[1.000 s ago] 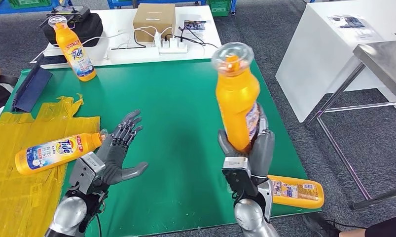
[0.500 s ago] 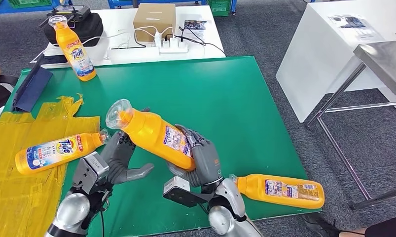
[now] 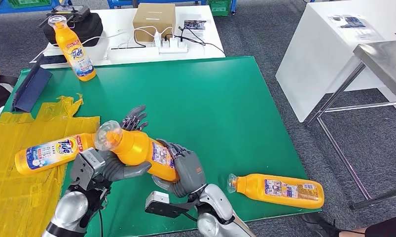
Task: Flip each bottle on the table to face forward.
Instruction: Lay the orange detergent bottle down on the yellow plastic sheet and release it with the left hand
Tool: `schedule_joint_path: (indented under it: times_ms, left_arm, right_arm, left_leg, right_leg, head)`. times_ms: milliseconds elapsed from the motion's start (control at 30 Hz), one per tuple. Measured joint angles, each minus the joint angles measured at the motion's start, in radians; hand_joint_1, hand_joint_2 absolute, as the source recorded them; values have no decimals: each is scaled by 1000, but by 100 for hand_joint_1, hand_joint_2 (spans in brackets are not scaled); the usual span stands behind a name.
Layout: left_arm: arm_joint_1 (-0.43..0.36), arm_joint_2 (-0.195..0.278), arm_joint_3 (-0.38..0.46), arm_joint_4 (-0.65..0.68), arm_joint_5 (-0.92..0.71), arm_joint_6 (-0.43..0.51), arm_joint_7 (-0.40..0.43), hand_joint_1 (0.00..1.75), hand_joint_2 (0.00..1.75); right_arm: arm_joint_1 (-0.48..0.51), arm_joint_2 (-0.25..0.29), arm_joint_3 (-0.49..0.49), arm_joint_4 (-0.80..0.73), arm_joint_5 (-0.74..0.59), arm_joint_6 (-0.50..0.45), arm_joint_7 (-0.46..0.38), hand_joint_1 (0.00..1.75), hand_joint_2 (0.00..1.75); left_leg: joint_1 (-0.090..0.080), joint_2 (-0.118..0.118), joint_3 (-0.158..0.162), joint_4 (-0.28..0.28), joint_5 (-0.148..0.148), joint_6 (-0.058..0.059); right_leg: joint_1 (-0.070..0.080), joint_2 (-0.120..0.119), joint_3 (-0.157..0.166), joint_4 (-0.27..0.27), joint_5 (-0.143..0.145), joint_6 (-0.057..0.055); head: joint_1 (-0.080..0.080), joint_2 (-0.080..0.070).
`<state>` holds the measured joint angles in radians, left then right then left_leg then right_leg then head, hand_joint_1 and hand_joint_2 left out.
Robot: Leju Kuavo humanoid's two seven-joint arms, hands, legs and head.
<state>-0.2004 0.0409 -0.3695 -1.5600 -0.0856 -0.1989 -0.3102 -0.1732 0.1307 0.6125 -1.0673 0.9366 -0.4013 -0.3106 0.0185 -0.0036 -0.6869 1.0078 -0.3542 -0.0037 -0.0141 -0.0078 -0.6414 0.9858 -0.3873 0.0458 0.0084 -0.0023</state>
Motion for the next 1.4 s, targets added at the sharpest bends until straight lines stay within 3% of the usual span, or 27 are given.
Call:
schedule_joint_path:
  times_ms: [467, 533, 633, 667, 700, 1400]
  left_arm:
    - [2, 0, 7, 3, 4, 1, 0, 0, 175]
    - [3, 0, 7, 3, 4, 1, 0, 24, 175]
    - [4, 0, 5, 3, 5, -2, 0, 139, 175]
    - [4, 0, 3, 4, 5, -4, -1, 168, 175]
    - [4, 0, 0, 5, 6, -6, -1, 175, 175]
    - [-29, -31, -54, 58, -4, -1, -21, 175, 175]
  right_arm:
    - [-20, 1, 31, 69, 3, -3, 10, 175, 175]
    - [-22, 1, 34, 72, 0, -4, 15, 175, 175]
    - [-24, 1, 39, 75, -10, -11, 17, 175, 175]
    - [-24, 1, 40, 76, -14, -14, 17, 175, 175]
    - [-24, 1, 40, 76, -17, -15, 17, 175, 175]
    - [24, 7, 17, -22, -151, -86, -17, 175, 175]
  left_leg:
    - [0, 0, -1, 0, 0, 0]
    - [0, 0, -1, 0, 0, 0]
    - [0, 0, -1, 0, 0, 0]
    - [0, 0, -1, 0, 0, 0]
    - [0, 0, -1, 0, 0, 0]
    - [0, 0, -2, 0, 0, 0]
  right_leg:
    - [0, 0, -1, 0, 0, 0]
    - [0, 0, -1, 0, 0, 0]
    - [0, 0, -1, 0, 0, 0]
    - [0, 0, -1, 0, 0, 0]
    - [0, 0, -1, 0, 0, 0]
    - [0, 0, -1, 0, 1, 1]
  head:
    - [0, 0]
    - [0, 0]
    - [0, 0]
    - [0, 0]
    - [0, 0]
    - [0, 0]
